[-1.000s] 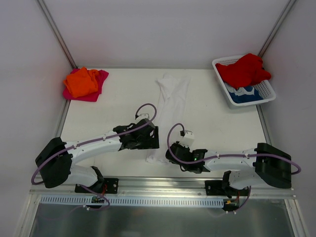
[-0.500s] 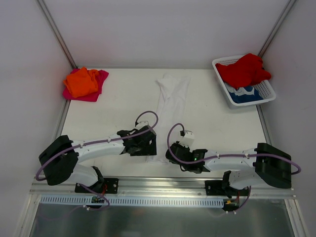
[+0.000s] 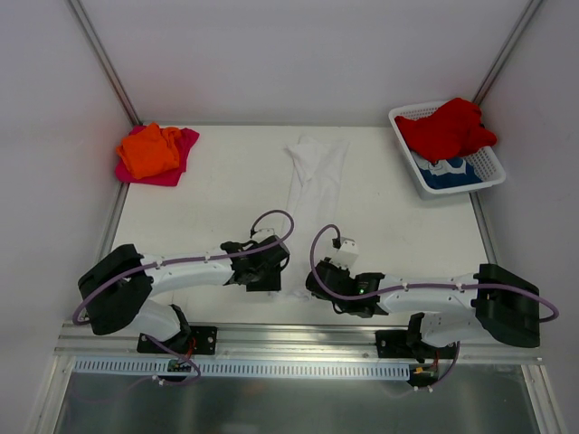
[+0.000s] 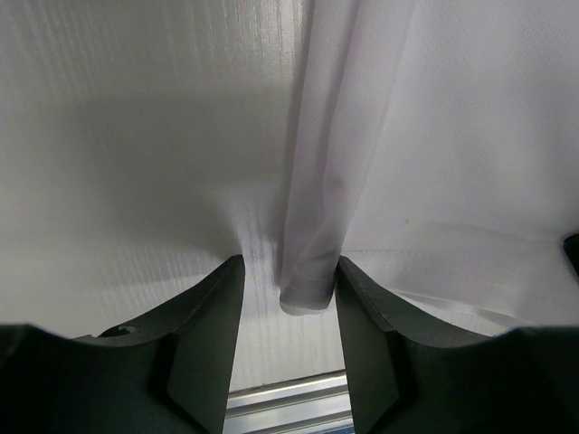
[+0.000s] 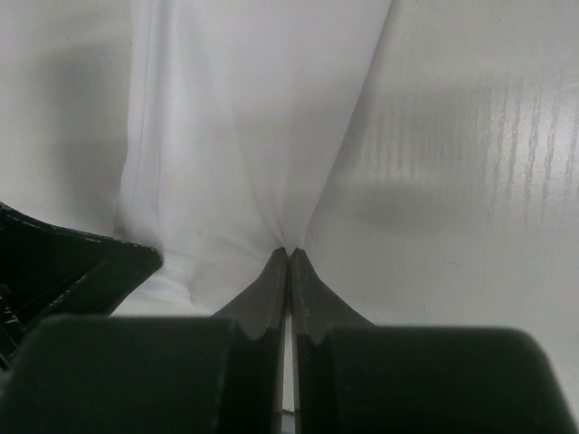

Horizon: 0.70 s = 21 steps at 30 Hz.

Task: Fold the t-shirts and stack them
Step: Grab the bottom of the folded rectangular tshirt with both arms

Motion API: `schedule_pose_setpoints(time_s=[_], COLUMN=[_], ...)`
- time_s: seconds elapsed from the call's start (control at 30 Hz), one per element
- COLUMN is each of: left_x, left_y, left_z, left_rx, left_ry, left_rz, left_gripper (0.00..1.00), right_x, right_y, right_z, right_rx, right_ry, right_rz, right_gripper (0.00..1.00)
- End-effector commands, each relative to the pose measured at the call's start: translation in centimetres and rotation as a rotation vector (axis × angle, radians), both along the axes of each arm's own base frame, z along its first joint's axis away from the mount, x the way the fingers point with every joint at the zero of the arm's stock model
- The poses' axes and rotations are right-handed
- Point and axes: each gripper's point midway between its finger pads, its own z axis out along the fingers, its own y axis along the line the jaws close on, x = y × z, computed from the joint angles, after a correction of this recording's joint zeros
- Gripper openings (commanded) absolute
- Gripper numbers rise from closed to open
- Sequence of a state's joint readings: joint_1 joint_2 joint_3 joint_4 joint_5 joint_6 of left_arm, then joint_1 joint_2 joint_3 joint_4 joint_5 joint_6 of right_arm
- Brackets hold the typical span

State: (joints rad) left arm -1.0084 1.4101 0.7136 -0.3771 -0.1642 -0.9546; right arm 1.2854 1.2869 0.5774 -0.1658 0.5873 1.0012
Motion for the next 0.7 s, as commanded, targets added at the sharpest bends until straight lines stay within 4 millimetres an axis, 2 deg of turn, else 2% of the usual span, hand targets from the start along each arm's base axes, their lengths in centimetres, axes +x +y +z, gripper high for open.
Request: schedule_pose_setpoints(time_s=[0.0, 0.17, 0.3, 0.4, 0.43, 0.57, 0.67], left_x=[0.1, 0.0, -0.2, -0.2, -0.4, -0.4, 0.0], left_y=[-1.5, -2.4, -3.0, -3.4, -3.5, -3.8, -4.1], left_z=[0.5, 0.6, 0.6, 0.4, 0.1, 0.3, 1.2], left_rx=[-0.024, -0.033, -0.039, -0.036, -0.029, -0.035, -0.052], left_ry=[0.0, -0.002, -0.003, 0.001, 0.008, -0.001, -0.029], left_rz=[-0.01, -0.02, -0.03, -0.036, -0.042, -0.048, -0.056], left_gripper=[0.44, 0.43, 0.18, 0.08, 0.0, 0.0, 0.0], right_x=[0.5, 0.5, 0.4, 0.4, 0.4, 0.3, 0.4], right_y=[-0.4, -0.4, -0.3, -0.4, -0.5, -0.6, -0.7], right_z=[0.9, 0.9, 0.7, 0.6, 0.5, 0.5, 0.9], right_rx=[0.002, -0.001, -0.001, -0.003, -0.006, -0.006, -0.002], right_ry=[-0.029, -0.027, -0.022, -0.019, -0.02, -0.019, -0.031], right_rz=[-0.015, -0.014, -0.011, -0.013, -0.013, -0.012, -0.01], right_gripper=[0.0, 0.0, 0.0, 0.0, 0.0, 0.0, 0.0])
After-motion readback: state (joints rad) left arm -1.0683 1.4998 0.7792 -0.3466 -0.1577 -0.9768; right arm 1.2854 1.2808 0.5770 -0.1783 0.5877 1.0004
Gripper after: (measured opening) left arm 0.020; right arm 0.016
